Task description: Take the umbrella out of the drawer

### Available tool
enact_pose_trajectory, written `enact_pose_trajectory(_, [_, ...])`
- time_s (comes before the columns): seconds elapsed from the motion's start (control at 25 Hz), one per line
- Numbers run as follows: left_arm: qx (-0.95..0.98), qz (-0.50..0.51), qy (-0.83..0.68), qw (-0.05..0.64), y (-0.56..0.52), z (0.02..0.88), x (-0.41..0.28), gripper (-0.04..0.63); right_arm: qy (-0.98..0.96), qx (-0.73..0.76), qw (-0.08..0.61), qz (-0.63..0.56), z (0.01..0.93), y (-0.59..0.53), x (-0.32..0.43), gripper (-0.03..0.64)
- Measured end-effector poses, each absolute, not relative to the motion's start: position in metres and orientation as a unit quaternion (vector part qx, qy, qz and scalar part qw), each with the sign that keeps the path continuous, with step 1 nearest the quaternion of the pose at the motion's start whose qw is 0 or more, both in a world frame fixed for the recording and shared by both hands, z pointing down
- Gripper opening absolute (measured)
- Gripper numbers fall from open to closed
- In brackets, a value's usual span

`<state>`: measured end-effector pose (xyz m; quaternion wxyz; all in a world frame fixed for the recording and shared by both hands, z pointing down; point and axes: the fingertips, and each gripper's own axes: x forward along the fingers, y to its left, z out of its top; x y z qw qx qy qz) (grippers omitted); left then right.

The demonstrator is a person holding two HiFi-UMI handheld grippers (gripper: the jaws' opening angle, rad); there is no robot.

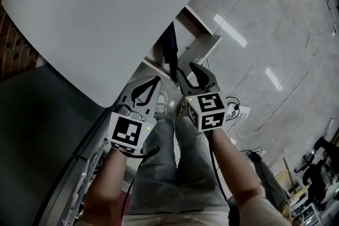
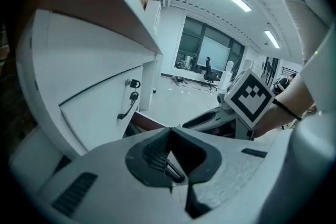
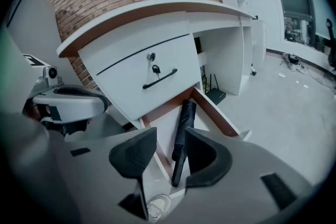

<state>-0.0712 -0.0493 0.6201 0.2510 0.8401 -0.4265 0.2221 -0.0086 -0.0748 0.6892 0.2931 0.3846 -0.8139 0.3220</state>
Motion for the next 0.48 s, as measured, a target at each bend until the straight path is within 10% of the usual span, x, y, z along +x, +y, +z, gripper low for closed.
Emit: enact_pose_trajectory(0.48, [0.831, 0.235, -0.427, 0.269, -0.044, 0.707, -0.084, 0.008, -0.776, 0.385, 0.319, 0.384, 0.803, -0.056, -0.016, 0.155])
